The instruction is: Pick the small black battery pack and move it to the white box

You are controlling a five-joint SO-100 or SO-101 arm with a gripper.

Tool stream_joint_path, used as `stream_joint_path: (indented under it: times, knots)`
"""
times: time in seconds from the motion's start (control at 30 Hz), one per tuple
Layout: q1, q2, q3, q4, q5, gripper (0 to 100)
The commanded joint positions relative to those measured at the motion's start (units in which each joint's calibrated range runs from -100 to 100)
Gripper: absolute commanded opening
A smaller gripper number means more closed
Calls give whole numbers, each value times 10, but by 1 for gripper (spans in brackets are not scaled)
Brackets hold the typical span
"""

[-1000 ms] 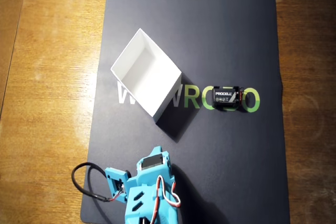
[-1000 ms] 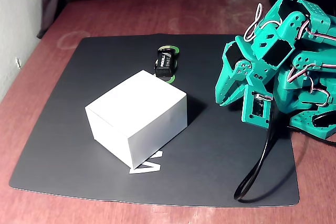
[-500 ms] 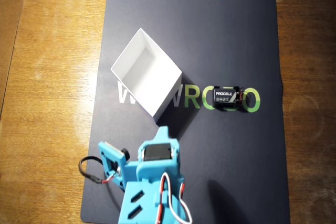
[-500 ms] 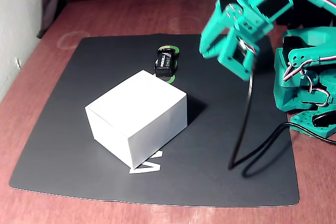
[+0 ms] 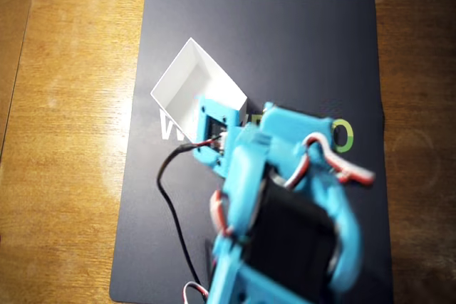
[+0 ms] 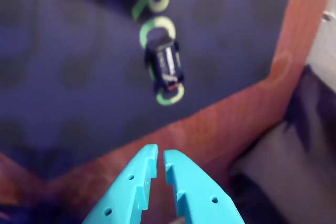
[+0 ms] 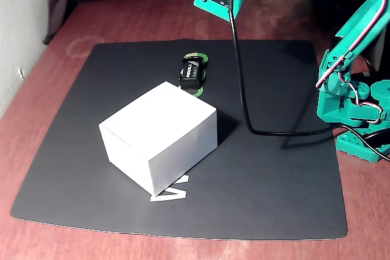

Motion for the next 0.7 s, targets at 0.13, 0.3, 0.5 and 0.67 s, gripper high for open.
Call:
stream_joint_path:
  times: [0.13,0.3,0.5,0.67]
  knots:
    - [133,47,-46,-3,128,1]
    - [175,53,-46,-11,214,1]
    - [174,84,-47,-63,222,1]
    - [176,135,-47,-112,225,1]
